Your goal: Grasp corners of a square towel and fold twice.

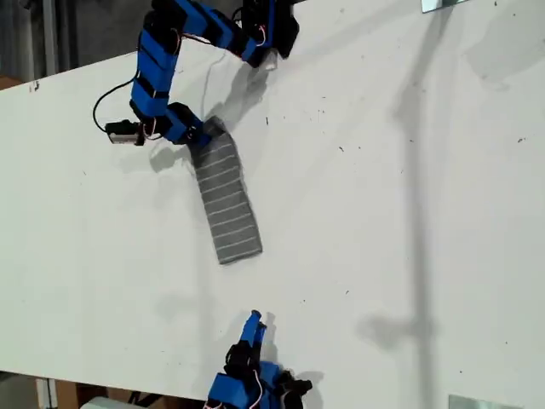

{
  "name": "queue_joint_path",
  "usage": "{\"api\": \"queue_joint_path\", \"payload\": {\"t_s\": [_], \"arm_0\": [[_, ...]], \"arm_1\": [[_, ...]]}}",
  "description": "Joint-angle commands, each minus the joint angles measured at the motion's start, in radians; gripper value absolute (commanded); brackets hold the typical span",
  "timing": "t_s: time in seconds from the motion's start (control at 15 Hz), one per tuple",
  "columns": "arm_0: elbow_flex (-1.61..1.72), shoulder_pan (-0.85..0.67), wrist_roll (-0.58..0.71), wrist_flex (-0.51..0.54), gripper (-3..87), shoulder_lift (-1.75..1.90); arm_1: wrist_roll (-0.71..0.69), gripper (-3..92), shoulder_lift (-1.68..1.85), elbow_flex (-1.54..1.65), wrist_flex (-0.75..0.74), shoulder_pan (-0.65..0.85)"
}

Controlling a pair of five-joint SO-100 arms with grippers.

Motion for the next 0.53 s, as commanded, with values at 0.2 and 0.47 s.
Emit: {"api": "queue_joint_path", "payload": {"t_s": [0.2,0.47], "arm_0": [[0.043,0.021,-0.021,0.015,18.9,0.055],[0.158,-0.012,-0.043,-0.055,18.9,0.055]], "arm_1": [[0.175,-0.1,0.647,0.379,0.089,-0.028],[0.279,-0.1,0.75,0.046,0.27,-0.272]]}}
